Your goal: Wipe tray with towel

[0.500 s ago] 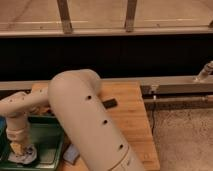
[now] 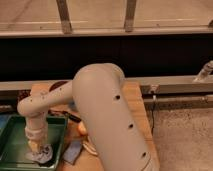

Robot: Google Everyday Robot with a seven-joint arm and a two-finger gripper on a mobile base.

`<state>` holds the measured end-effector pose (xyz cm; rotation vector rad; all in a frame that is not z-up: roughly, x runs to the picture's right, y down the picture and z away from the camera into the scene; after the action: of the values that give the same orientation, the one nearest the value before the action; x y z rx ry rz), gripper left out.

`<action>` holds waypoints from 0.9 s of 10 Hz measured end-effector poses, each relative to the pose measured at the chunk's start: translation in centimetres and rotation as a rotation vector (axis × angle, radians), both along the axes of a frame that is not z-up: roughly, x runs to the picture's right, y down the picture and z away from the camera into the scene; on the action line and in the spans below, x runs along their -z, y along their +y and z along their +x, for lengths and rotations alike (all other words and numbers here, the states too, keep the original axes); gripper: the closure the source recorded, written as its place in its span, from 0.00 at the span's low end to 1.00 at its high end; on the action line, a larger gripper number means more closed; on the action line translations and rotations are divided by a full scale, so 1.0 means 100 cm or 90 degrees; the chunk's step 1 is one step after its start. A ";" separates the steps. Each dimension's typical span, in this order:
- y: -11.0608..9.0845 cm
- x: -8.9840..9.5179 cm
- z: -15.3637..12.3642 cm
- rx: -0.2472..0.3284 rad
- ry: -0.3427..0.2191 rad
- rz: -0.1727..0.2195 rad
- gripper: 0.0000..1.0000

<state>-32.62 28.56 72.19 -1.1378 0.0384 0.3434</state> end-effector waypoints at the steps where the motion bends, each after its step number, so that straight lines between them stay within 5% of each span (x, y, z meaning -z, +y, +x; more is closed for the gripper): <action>1: -0.012 -0.011 0.004 0.002 0.003 0.003 1.00; 5: -0.054 -0.043 -0.033 0.030 -0.019 0.017 1.00; 9: -0.056 -0.054 -0.079 0.088 -0.071 0.008 1.00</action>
<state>-40.55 22.96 77.55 -1.1334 0.0172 0.1563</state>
